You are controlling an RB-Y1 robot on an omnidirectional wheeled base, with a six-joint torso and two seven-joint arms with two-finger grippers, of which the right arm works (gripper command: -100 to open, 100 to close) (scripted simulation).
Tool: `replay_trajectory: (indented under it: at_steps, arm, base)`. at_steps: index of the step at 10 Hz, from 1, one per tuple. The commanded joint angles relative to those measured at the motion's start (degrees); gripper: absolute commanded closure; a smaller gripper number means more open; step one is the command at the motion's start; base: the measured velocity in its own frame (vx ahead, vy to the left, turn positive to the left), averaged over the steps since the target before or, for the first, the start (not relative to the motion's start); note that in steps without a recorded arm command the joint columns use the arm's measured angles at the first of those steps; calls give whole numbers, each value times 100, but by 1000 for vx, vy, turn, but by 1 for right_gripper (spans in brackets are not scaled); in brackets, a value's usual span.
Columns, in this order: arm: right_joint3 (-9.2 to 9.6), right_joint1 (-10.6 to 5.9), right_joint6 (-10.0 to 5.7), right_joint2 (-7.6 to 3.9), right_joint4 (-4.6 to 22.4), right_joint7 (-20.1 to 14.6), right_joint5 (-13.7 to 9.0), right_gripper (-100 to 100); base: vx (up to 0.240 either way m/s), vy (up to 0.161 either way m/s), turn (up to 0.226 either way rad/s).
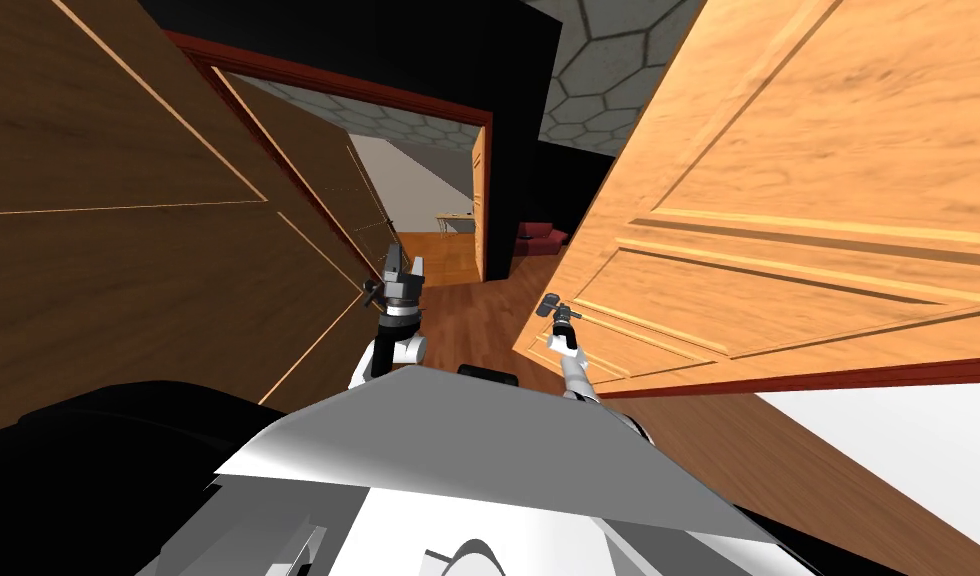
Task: Push the door open
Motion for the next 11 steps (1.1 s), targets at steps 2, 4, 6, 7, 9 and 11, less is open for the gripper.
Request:
replay_trajectory:
  at_steps: [2, 4, 6, 7, 9, 11]
  arm:
    - [-200, 125, 48, -37, -167, 62, -34, 100]
    - [-306, 138, 47, -61, -165, 88, -56, 100]
    - [-447, 155, 46, -93, -162, 122, -85, 100]
    - [-516, 163, 45, -108, -161, 140, -100, 100]
    - [-652, 180, 44, -139, -158, 173, -128, 100]
    - [-781, 195, 43, -168, -156, 205, -155, 100]
  base:
    - [150, 51, -62]
    - [186, 67, -65]
    - [182, 53, -75]
    - [187, 79, -54]
    - [200, 87, -80]
    - [183, 66, -68]
